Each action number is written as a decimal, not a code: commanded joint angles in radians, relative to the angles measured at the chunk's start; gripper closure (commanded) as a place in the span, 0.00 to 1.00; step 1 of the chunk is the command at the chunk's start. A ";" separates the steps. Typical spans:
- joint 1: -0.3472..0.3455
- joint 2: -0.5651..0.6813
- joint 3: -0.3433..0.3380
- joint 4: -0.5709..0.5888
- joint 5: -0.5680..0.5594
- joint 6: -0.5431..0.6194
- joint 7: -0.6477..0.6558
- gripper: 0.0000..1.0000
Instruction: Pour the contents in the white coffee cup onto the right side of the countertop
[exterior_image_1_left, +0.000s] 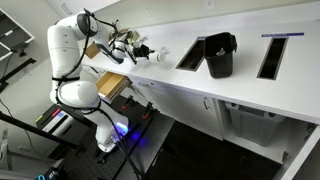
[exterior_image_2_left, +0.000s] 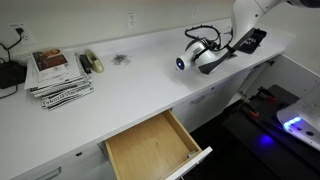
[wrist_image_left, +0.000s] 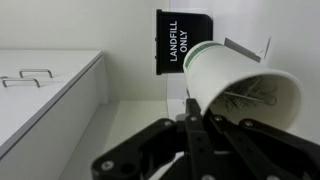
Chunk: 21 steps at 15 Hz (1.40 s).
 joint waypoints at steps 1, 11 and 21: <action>0.022 0.038 -0.011 0.061 0.011 -0.074 -0.037 0.99; 0.037 0.113 -0.011 0.146 0.016 -0.155 -0.056 0.99; 0.050 0.167 -0.020 0.205 0.002 -0.228 -0.103 0.99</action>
